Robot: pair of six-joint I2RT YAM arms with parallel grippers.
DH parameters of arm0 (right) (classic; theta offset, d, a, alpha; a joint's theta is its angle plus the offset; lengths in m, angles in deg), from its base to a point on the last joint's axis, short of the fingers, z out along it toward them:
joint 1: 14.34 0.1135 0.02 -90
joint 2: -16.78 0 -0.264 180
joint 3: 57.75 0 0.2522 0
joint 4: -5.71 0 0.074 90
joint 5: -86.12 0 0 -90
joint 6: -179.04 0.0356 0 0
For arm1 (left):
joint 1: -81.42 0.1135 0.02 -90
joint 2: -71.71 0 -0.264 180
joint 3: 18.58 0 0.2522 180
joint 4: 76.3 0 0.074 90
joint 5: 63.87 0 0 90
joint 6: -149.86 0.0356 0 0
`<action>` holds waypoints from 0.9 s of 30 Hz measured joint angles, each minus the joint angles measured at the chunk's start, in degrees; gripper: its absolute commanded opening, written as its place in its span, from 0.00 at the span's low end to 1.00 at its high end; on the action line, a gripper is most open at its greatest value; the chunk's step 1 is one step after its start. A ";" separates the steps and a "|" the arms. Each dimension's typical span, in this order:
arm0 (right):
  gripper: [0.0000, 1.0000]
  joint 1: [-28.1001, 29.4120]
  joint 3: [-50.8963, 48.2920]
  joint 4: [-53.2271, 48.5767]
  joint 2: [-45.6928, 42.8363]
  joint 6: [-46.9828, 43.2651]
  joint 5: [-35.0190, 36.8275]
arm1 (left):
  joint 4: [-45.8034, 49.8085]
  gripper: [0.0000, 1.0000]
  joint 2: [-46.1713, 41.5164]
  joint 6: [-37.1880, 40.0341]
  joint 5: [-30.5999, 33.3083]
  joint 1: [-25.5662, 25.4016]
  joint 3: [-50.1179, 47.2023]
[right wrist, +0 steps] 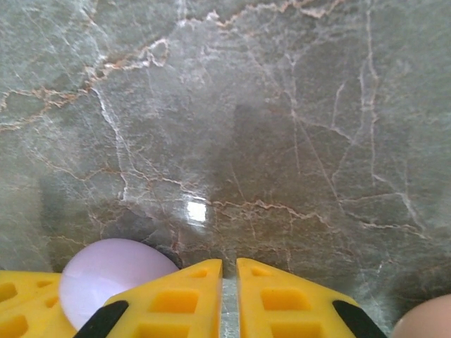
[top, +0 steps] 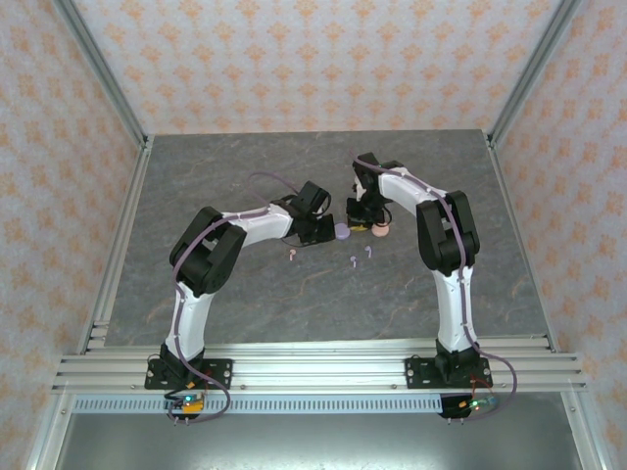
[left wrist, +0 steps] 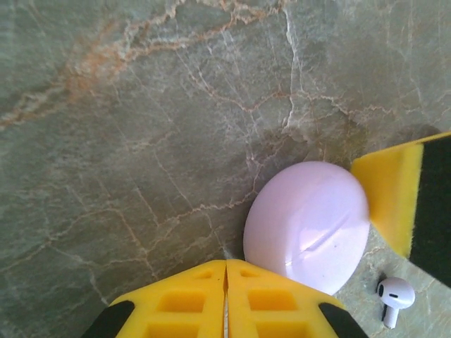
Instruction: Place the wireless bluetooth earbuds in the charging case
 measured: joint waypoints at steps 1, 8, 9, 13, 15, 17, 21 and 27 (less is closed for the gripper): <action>0.14 0.00 -0.09 0.02 -0.02 0.02 -0.11 | 0.00 0.10 0.11 -0.07 0.00 0.17 0.11; 0.15 -0.09 -1.40 1.05 -0.72 -0.24 -0.33 | 1.60 0.10 0.74 -0.31 0.55 0.22 1.51; 0.15 -0.09 -1.53 1.05 -0.79 -0.26 -0.33 | 1.79 0.11 0.79 -0.28 0.63 0.22 1.66; 0.15 -0.09 -1.55 1.07 -0.90 -0.37 -0.31 | 2.32 0.12 0.83 -0.28 1.75 0.22 1.90; 0.15 -0.09 -1.70 1.05 -0.96 -0.37 -0.31 | 2.34 0.13 0.83 -0.31 2.12 0.20 1.90; 0.15 -0.09 -1.90 1.07 -1.11 -0.37 -0.31 | 2.34 0.14 0.83 -0.33 2.34 0.22 1.90; 0.15 -0.09 -2.40 1.03 -1.49 -0.33 -0.24 | 2.34 0.16 0.83 -0.33 2.38 0.20 1.90; 0.15 -0.09 -3.43 0.81 -3.21 0.50 1.73 | 3.98 0.21 -0.39 -0.02 4.70 0.55 1.86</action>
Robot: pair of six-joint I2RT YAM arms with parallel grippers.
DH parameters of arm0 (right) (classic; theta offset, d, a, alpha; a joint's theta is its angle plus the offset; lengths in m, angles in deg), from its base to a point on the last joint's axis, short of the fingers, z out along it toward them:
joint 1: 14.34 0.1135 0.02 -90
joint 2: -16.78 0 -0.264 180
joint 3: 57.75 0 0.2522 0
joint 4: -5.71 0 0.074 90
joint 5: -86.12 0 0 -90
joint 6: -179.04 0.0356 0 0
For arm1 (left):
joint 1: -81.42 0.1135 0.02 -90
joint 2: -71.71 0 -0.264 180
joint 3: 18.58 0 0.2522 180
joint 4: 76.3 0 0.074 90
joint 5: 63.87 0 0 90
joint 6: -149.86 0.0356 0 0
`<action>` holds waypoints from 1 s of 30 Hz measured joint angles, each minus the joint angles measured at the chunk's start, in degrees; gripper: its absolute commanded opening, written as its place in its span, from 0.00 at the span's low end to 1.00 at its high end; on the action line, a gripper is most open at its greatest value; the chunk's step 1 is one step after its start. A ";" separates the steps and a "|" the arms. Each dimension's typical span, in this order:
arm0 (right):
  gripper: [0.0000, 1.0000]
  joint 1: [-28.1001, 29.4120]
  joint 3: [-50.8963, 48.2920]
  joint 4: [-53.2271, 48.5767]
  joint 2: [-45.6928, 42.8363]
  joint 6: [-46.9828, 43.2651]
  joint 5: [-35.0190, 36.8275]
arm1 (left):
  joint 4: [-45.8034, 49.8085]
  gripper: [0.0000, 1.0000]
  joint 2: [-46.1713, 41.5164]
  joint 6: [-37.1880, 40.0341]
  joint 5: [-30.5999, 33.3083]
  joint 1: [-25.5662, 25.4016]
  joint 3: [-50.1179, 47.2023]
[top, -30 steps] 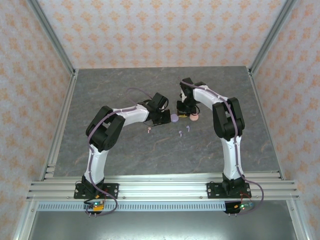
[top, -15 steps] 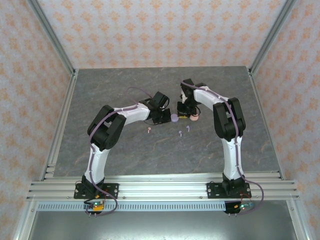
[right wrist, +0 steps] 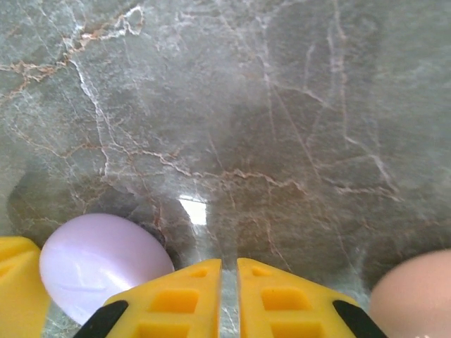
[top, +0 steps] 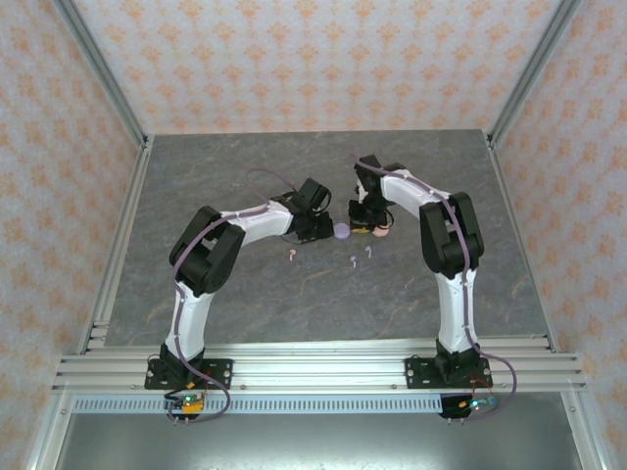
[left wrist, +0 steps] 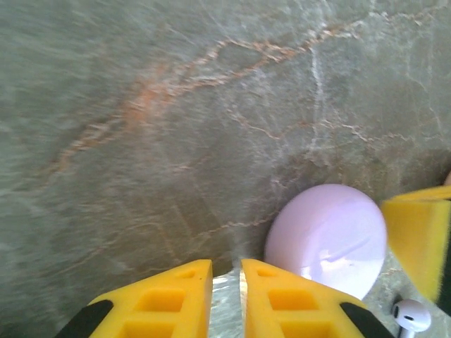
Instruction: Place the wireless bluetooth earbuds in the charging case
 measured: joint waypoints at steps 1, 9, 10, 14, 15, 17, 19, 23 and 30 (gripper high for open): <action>0.16 0.00 -0.37 0.07 -0.74 0.07 0.17 | 0.44 0.24 -0.46 0.13 0.26 0.33 -0.09; 0.28 -3.19 -4.31 4.17 -7.23 1.27 -6.36 | -1.18 0.51 -6.43 0.17 -1.68 2.21 -3.02; 0.29 -3.87 -4.83 5.01 -7.39 1.36 -7.93 | -2.29 0.52 -6.88 -0.17 -2.49 2.25 -3.56; 0.32 -5.44 -6.99 7.37 -7.39 1.27 -12.55 | -7.76 0.52 -7.06 -2.27 -5.75 2.29 -6.47; 0.32 -5.49 -7.39 7.80 -7.39 1.29 -13.57 | -9.03 0.52 -7.06 -3.08 -6.56 2.29 -7.50; 0.31 -5.38 -7.85 8.74 -7.39 1.29 -15.45 | -11.04 0.51 -7.04 -4.33 -7.82 2.29 -9.09; 0.31 -5.27 -8.26 9.90 -7.32 1.29 -17.29 | -13.16 0.50 -7.04 -5.64 -8.94 2.29 -10.40; 0.30 -5.27 -8.33 11.08 -6.25 1.38 -19.32 | -16.02 0.50 -7.02 -7.34 -10.08 2.29 -11.65; 0.27 -5.27 -8.35 11.43 -3.54 1.75 -20.28 | -18.08 0.49 -6.21 -8.20 -10.62 2.19 -11.67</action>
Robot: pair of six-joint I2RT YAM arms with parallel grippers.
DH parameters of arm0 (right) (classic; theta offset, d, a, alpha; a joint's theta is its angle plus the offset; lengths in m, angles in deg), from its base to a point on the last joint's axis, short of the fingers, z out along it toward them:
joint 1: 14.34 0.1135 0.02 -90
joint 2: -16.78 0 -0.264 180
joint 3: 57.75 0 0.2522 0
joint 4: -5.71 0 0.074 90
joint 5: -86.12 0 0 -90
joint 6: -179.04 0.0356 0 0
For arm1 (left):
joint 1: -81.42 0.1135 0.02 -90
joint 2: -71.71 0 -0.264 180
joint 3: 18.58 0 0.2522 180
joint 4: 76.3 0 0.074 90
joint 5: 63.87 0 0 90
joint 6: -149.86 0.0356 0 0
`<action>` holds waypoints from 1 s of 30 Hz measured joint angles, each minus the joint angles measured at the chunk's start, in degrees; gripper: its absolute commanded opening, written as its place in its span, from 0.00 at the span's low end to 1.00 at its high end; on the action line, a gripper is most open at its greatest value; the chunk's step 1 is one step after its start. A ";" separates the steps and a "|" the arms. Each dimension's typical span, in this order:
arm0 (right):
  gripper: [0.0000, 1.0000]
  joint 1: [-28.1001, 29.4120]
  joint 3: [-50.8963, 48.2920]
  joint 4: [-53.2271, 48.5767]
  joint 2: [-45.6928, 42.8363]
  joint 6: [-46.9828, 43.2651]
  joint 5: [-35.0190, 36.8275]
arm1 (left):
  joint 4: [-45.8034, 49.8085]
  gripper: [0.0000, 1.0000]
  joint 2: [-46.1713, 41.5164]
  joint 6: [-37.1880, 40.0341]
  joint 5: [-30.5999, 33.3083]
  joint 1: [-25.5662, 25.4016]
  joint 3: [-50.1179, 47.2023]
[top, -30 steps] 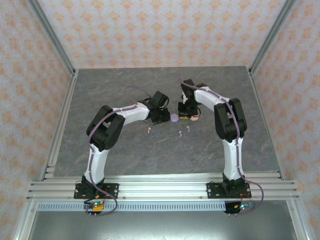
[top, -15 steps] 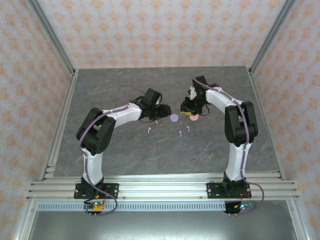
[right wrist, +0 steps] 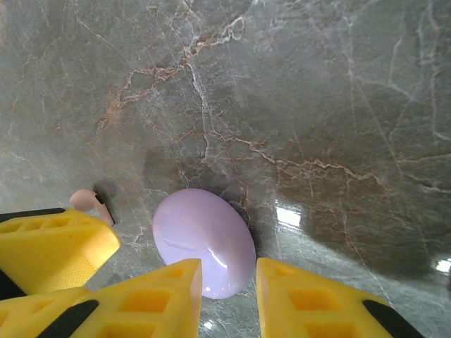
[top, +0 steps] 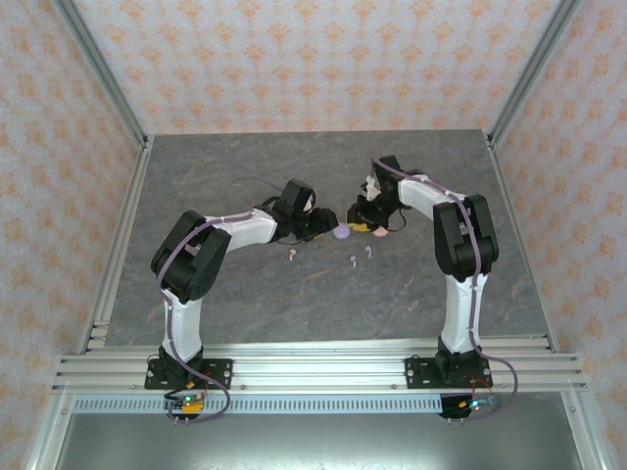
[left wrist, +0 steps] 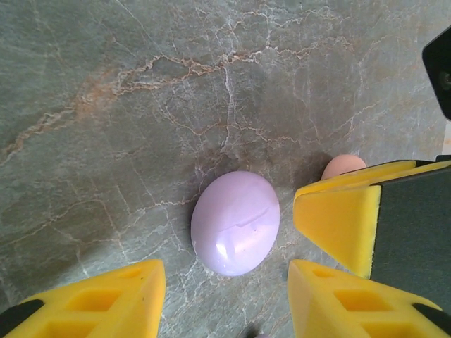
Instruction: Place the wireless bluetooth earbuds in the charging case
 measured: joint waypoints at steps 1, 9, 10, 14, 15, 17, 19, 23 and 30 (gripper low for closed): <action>0.27 0.00 0.00 0.00 0.00 0.00 -0.20 | 0.00 0.49 0.26 -0.22 0.00 0.00 0.00; 0.24 0.00 -0.33 0.50 0.00 0.42 -0.63 | -0.13 0.50 2.49 -0.79 -0.09 -0.74 0.22; 0.23 0.00 -0.46 0.63 0.00 0.44 -0.66 | -0.17 0.50 2.62 -0.81 -0.17 -0.76 0.35; 0.22 0.00 -0.90 0.90 0.37 0.66 -0.66 | -0.17 0.50 2.91 -0.79 -0.17 -1.09 0.66; 0.22 0.00 -0.92 0.90 0.59 0.66 -0.66 | -0.17 0.50 2.97 -0.81 -0.20 -1.14 0.81; 0.21 0.00 -0.98 0.96 0.87 0.68 -0.74 | -0.17 0.50 3.26 -0.81 -0.22 -1.27 1.16; 0.21 0.00 -1.03 1.07 0.90 0.87 -0.83 | -0.20 0.50 3.58 -0.81 -0.22 -1.42 1.55; 0.20 0.00 -1.07 1.33 0.90 1.05 -0.85 | -0.61 0.50 3.82 -1.03 -0.44 -1.42 1.70; 0.20 0.00 -1.25 1.53 0.90 1.07 -1.22 | -2.49 0.48 5.09 -1.73 -1.27 -1.53 2.67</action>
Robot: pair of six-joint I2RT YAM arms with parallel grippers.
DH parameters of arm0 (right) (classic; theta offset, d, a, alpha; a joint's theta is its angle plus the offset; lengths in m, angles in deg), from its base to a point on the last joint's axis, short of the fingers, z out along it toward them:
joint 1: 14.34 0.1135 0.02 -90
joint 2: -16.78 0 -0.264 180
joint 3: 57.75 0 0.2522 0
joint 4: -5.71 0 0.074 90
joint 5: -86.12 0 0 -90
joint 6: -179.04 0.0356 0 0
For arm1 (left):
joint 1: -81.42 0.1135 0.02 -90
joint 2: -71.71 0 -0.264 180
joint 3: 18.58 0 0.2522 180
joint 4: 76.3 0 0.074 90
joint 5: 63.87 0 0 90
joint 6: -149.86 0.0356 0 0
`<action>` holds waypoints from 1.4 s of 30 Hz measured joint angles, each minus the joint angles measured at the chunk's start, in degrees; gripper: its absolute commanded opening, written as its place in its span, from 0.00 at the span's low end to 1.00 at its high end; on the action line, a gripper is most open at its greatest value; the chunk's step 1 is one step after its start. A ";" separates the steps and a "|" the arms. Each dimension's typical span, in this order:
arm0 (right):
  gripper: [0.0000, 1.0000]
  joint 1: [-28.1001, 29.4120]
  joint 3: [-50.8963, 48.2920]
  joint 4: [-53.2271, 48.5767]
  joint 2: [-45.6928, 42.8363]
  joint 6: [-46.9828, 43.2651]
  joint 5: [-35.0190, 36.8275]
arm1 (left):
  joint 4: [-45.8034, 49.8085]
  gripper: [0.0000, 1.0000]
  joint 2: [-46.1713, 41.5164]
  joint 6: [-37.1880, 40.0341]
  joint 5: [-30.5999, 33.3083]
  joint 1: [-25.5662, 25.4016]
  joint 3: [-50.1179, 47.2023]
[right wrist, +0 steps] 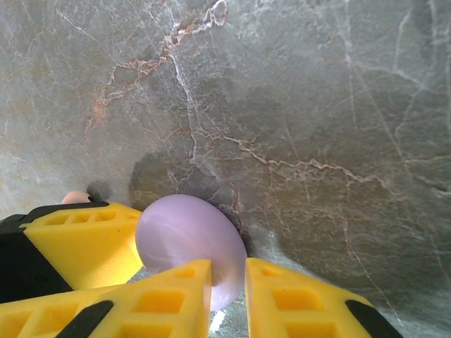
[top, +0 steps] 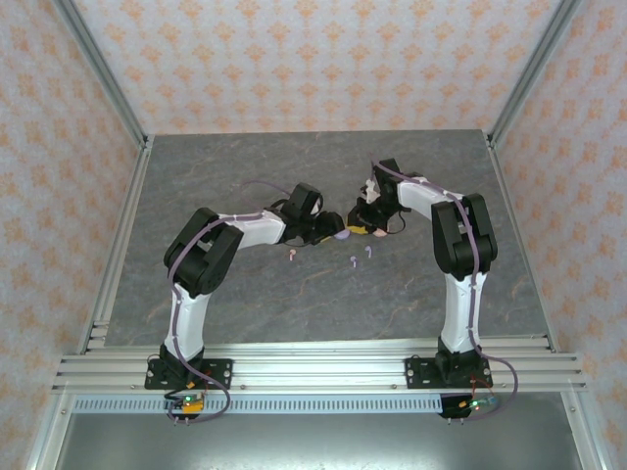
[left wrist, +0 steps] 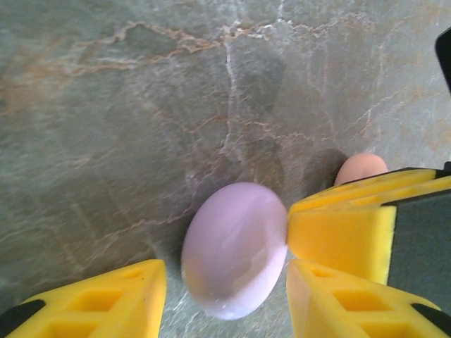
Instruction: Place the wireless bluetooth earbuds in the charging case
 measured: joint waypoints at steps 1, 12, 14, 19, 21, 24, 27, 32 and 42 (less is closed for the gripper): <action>0.20 0.00 0.00 0.00 0.00 0.00 -0.07 | -0.52 0.48 0.22 -0.28 -0.20 0.00 0.04; 0.20 -0.33 -0.02 0.46 0.07 0.72 -0.09 | -4.09 0.42 1.36 -3.15 -1.33 0.04 0.02; 0.20 -0.44 -0.17 0.59 0.09 0.90 -0.09 | -4.92 0.41 1.64 -3.56 -1.60 0.00 0.00; 0.20 -0.42 -0.26 0.70 0.37 1.07 -0.33 | -5.60 0.30 1.99 -4.20 -1.70 -0.02 0.00; 0.20 -0.37 -0.31 0.72 0.46 1.07 -0.44 | -6.29 0.25 2.25 -4.57 -1.73 -0.09 -0.02; 0.20 -0.44 -0.31 0.83 0.46 1.29 -0.42 | -6.49 0.21 2.25 -4.90 -1.70 -0.09 -0.02; 0.20 -0.44 -0.42 0.87 0.46 1.49 -0.28 | -6.58 0.14 2.25 -4.90 -1.68 -0.09 -0.13; 0.25 -0.66 -2.32 1.66 -1.33 2.29 0.00 | -6.54 0.13 1.55 -4.44 -1.42 0.07 -0.94; 0.34 -2.54 -5.77 6.25 -16.46 2.91 -0.39 | -5.79 0.13 -7.93 0.22 -3.63 4.39 -4.55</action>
